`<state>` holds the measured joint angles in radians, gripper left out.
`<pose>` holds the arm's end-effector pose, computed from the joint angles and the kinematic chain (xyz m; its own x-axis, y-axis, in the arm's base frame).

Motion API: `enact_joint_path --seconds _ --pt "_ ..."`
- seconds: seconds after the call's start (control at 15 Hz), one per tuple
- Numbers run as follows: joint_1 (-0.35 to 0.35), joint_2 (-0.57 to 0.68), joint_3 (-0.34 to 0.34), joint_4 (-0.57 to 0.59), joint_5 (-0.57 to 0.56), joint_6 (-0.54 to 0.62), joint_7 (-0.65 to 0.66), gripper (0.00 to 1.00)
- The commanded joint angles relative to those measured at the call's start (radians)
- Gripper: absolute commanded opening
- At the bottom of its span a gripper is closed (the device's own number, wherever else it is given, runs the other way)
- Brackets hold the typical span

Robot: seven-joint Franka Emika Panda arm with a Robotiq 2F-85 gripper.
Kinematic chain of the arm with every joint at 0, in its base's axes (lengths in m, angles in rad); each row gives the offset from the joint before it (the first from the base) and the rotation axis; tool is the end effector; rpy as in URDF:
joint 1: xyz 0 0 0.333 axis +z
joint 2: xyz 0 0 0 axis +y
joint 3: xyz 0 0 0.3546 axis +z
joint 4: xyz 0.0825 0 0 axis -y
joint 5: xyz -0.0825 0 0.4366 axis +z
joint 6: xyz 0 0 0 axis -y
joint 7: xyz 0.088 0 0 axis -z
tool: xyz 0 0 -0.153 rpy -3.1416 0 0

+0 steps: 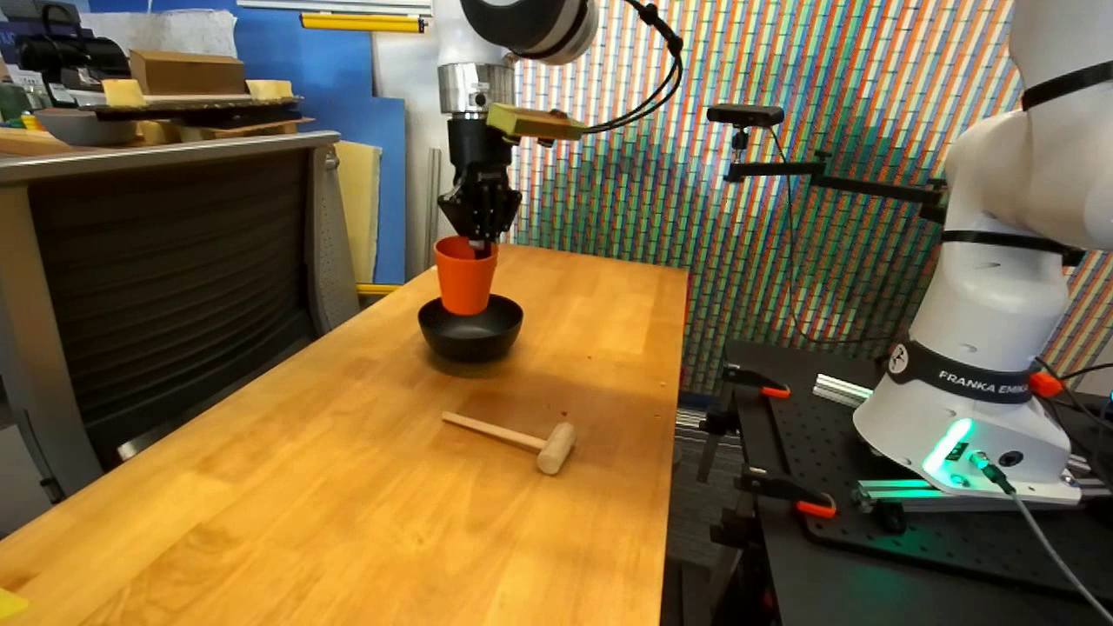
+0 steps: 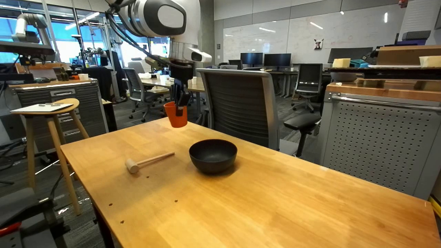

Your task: Pick up the orange cup and place it in the bowl

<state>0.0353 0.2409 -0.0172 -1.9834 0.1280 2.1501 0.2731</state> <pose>0.6380 0.0219 0.2991 0.9428 -0.3177 -0.1007 -0.3255 -0.9427 -0.0728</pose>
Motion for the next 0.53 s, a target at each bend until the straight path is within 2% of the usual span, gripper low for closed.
enact_joint_path --seconds 0.0,0.27,0.47 --pt "-0.021 -0.100 -0.036 -0.106 0.001 0.098 0.111 0.07" --pt "-0.017 -0.057 -0.076 -0.128 -0.079 0.217 0.311 0.06" --pt "-0.011 0.027 -0.106 -0.096 -0.164 0.240 0.455 0.07"
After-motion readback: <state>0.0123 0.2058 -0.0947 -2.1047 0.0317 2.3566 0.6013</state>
